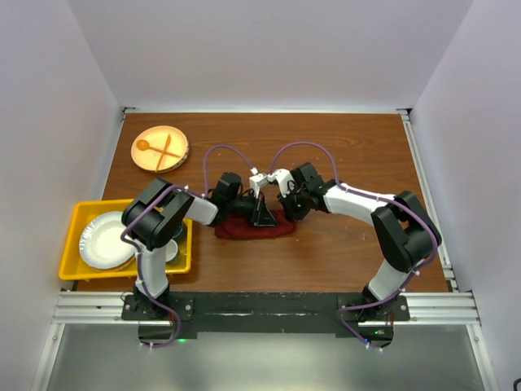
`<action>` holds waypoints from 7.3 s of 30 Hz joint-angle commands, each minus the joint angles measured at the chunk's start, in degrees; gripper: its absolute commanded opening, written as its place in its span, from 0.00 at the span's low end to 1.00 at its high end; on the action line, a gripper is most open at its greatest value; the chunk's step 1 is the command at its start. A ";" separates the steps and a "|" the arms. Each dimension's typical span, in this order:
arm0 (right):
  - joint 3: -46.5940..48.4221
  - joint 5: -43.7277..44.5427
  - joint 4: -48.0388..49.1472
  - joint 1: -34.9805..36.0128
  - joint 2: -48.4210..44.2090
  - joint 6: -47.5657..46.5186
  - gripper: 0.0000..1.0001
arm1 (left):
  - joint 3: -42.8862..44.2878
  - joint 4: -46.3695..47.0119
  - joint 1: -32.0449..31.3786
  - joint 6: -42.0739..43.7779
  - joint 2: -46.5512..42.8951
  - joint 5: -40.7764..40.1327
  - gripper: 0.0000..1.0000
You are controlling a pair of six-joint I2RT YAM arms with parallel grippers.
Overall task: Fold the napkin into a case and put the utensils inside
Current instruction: Stuff the top corner of the smaller-rectangle-folded napkin into the folded napkin.
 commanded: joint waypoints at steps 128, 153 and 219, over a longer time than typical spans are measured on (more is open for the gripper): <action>9.32 -3.24 -5.72 1.37 -4.35 -2.81 0.00 | 2.65 -11.20 1.07 0.33 4.30 -4.08 0.00; 6.68 -3.95 -5.02 1.46 -2.77 -6.50 0.00 | 5.90 -8.83 0.63 -7.40 -3.97 1.46 0.00; -0.79 7.83 4.74 2.26 -0.48 -14.15 0.00 | 5.20 -10.14 6.16 -9.69 -3.08 0.67 0.27</action>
